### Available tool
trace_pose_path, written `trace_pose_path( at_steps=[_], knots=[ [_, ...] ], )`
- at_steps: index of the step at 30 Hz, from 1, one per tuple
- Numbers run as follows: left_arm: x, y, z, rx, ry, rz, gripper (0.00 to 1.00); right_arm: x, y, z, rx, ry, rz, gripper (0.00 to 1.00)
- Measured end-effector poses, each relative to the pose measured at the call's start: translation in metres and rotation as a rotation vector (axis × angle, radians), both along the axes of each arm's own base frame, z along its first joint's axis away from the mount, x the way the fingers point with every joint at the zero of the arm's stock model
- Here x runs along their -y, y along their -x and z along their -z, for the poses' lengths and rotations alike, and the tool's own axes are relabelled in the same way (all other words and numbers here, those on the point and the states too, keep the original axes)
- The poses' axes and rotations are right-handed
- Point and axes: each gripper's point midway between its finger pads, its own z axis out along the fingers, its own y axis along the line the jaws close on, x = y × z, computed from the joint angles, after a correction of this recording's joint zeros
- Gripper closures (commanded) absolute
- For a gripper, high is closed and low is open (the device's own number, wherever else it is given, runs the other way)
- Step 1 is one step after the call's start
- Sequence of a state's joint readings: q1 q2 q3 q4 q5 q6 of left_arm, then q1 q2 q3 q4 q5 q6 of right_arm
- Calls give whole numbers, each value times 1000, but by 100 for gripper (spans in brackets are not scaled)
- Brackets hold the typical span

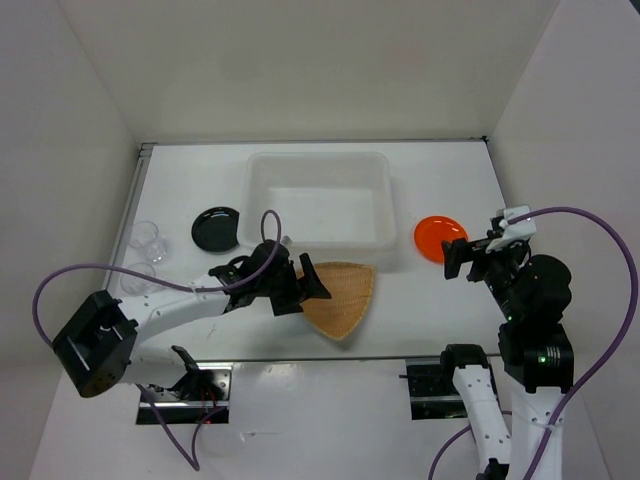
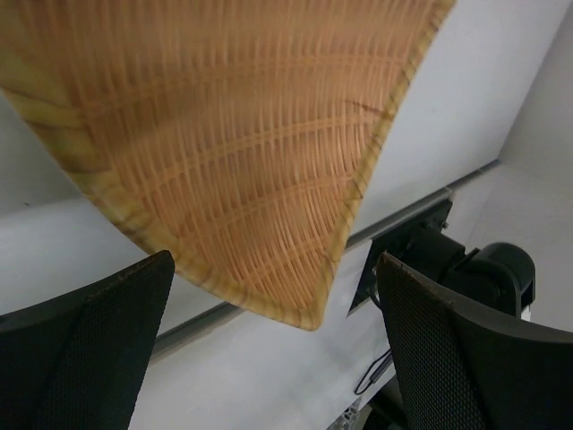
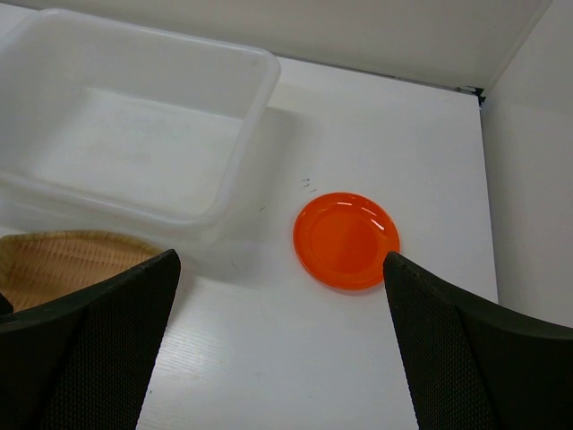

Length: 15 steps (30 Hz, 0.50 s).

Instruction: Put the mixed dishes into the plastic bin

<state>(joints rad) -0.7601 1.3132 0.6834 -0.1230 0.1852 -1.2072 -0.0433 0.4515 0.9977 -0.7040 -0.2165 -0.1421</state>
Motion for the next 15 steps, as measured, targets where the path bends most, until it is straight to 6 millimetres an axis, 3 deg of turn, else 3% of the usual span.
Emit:
trace_pose_path(
  at_steps=[15],
  knots=[
    [10, 4, 16, -31, -56, 79, 0, 3, 4, -4, 21, 4, 18, 2]
  ],
)
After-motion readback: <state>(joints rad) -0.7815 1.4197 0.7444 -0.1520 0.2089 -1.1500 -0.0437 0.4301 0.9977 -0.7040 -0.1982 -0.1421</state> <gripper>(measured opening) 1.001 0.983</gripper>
